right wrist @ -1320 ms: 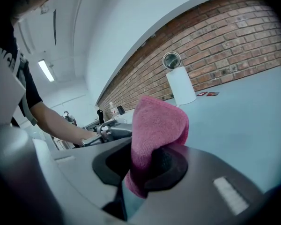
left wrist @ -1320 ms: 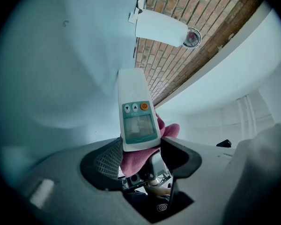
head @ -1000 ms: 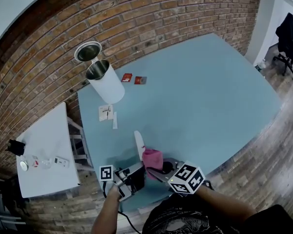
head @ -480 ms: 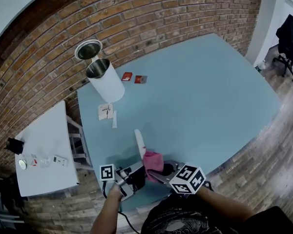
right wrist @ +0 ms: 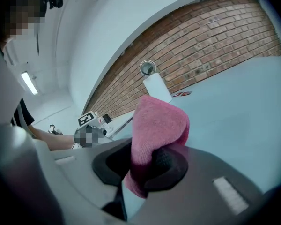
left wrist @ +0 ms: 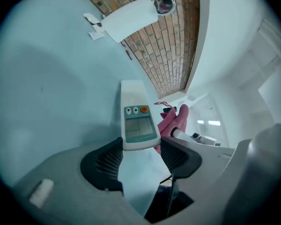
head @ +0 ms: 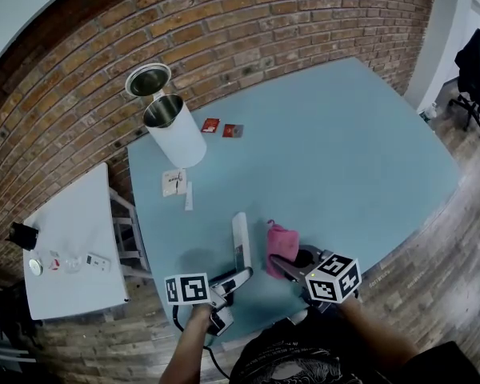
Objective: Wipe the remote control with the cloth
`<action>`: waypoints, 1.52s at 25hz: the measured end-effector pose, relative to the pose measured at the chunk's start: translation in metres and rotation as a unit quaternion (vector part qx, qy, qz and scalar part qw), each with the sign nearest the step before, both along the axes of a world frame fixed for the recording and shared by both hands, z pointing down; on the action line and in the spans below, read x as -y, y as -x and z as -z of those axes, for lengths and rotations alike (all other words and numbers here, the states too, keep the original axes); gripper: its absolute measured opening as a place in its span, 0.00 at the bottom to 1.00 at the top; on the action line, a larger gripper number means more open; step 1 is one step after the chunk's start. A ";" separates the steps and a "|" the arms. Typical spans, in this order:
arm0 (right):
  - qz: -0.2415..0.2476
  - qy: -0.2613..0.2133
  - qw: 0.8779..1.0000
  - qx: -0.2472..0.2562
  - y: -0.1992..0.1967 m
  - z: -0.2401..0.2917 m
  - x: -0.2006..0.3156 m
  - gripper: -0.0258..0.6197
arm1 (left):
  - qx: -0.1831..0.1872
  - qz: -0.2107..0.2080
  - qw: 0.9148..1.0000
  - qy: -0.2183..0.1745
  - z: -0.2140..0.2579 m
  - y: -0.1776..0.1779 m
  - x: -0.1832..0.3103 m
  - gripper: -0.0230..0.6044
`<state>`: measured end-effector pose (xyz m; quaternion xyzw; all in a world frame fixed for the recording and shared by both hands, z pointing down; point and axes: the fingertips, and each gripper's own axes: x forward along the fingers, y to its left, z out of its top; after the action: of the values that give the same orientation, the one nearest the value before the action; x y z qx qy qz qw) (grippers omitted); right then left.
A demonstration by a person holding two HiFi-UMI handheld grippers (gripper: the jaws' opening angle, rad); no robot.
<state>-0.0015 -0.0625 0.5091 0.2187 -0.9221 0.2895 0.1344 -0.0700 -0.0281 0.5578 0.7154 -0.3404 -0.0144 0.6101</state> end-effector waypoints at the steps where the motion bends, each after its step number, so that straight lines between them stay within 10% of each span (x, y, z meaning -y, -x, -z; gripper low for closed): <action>1: -0.003 -0.002 1.000 -0.003 -0.002 0.000 0.002 0.15 | 0.034 0.001 0.999 -0.005 -0.001 0.002 0.001 0.42; 4: -0.008 -0.004 1.000 -0.006 -0.004 0.001 0.006 0.15 | 0.145 -0.006 0.989 -0.030 -0.003 0.009 0.007 0.42; 8: -0.012 -0.005 1.000 -0.015 -0.005 -0.002 0.005 0.15 | 0.300 -0.046 0.950 -0.072 -0.003 0.017 0.014 0.42; 20: -0.030 -0.011 0.998 -0.050 -0.014 -0.007 -0.006 0.15 | 0.440 -0.113 0.883 -0.116 -0.021 0.012 0.010 0.43; 26: -0.024 -0.015 0.998 -0.048 -0.009 -0.003 -0.009 0.15 | 0.457 -0.104 0.871 -0.146 -0.022 0.013 0.010 0.46; 34: -0.023 -0.046 0.997 -0.057 0.000 0.009 -0.015 0.15 | 0.405 0.001 0.887 -0.220 0.031 -0.002 0.008 0.44; 38: -0.029 -0.081 0.993 -0.076 -0.003 0.024 -0.016 0.15 | 0.398 0.036 0.881 -0.253 0.055 -0.023 0.003 0.43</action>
<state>0.0017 -0.0460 0.4847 0.2773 -0.9227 0.2004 0.1775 -0.0469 -0.0307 0.5026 0.7784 -0.5645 0.1638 0.2205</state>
